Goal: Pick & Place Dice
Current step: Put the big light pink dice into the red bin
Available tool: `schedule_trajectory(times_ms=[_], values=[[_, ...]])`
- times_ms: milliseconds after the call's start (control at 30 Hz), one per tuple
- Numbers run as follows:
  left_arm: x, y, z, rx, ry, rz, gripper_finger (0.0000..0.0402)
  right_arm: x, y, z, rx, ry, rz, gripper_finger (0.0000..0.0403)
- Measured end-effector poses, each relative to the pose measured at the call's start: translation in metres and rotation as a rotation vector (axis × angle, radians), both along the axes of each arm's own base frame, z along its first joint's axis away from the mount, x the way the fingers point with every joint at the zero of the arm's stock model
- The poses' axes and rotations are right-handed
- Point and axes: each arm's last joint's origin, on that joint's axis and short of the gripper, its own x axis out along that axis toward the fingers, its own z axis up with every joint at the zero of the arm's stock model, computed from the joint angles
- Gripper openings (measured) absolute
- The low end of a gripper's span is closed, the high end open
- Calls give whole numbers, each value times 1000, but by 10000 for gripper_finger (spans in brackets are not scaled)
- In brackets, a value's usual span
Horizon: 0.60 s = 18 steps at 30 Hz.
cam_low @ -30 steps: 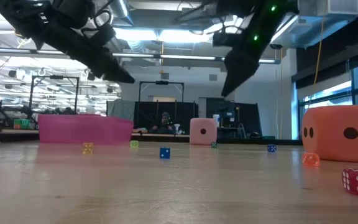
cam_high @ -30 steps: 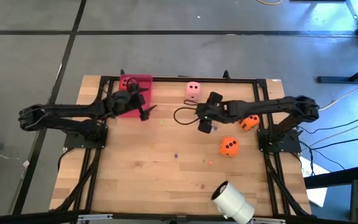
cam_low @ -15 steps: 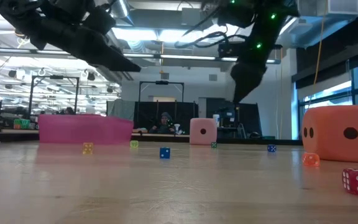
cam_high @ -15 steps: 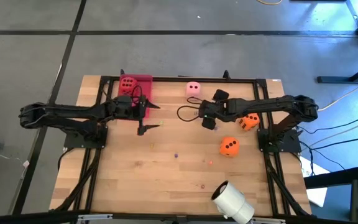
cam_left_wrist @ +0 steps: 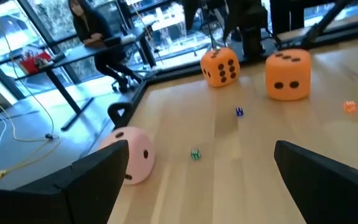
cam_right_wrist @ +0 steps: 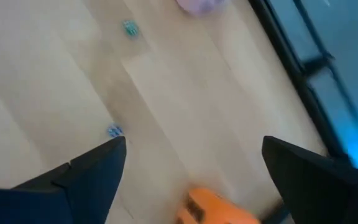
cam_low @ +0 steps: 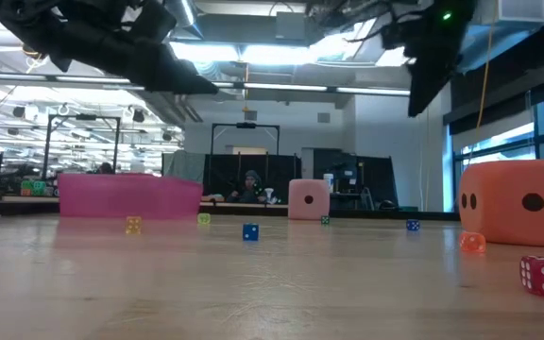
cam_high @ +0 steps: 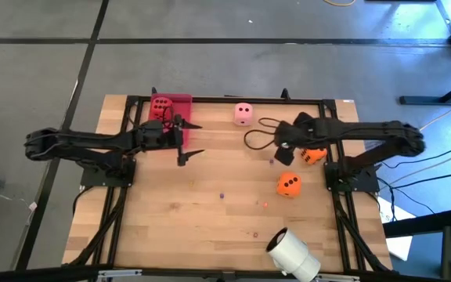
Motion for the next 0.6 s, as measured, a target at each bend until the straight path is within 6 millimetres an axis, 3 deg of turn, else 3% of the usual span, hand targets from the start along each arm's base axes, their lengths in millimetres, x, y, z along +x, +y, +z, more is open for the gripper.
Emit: schedule_trajectory(times_ms=[133, 367, 600], values=[[9, 6, -3, -32, -43, 22, 400, -23, 1, -4, 10, -160, 20, 366], [39, 35, -15, -124, -54, 111, 400, -58, 3, -33, 40, -298, -29, 361], [95, 73, -14, -176, -23, 38, 400, -60, 3, -68, 39, -399, -28, 361]])
